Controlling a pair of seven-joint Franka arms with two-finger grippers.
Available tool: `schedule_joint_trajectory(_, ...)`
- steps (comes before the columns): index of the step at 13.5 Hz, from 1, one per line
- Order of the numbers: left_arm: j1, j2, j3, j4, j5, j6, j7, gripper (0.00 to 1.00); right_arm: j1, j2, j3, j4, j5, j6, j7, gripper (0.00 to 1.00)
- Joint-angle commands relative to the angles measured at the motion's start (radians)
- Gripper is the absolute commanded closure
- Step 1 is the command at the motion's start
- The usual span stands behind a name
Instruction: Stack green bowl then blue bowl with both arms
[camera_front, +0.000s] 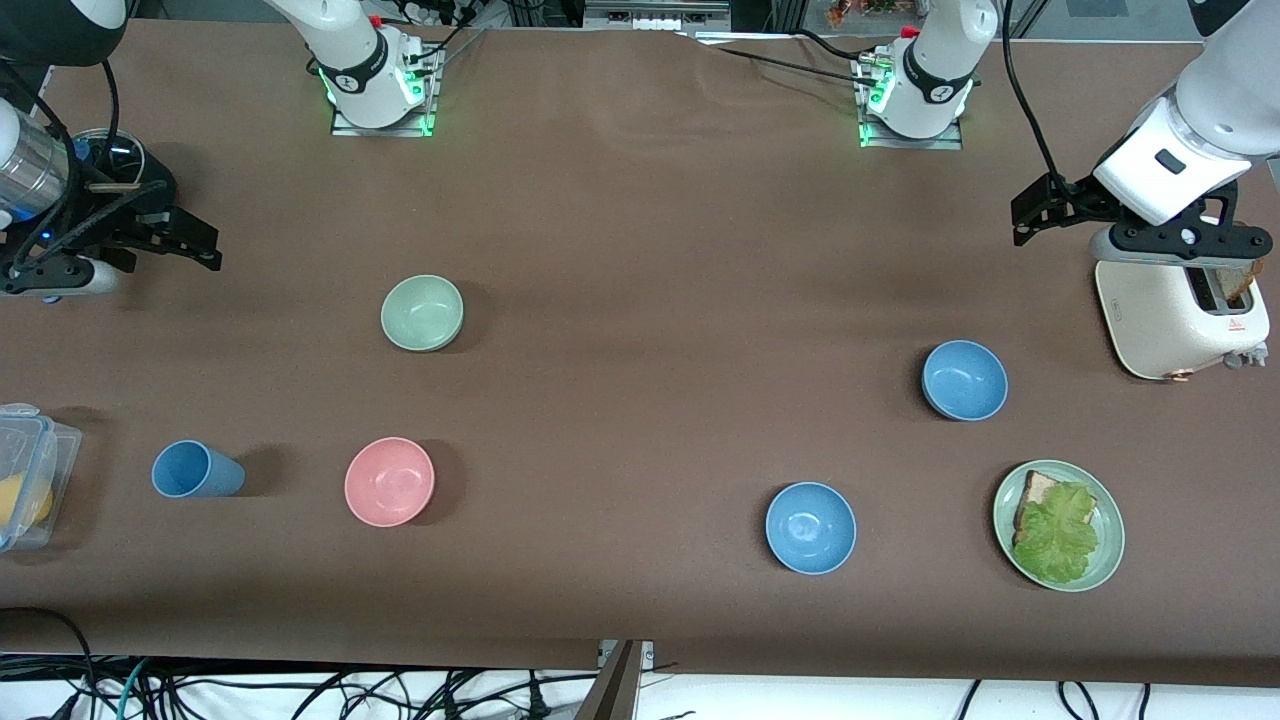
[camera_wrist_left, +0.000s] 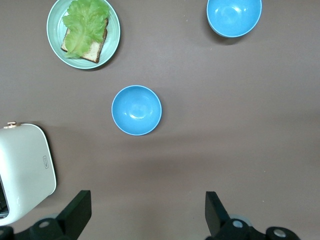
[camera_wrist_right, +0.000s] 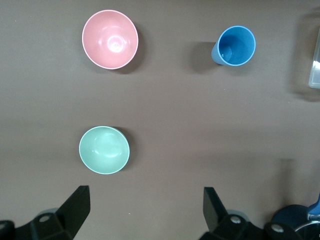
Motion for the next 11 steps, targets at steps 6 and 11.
schedule_joint_trajectory(6, 0.008, -0.001, -0.006, 0.0, 0.006, 0.008, -0.002, 0.0, -0.003, -0.004, 0.0, 0.003, -0.016, 0.016, -0.012, 0.0)
schedule_joint_trajectory(11, 0.008, -0.001, -0.006, 0.0, 0.006, 0.005, -0.001, 0.0, -0.005, 0.031, 0.001, 0.064, -0.019, 0.012, -0.001, 0.0)
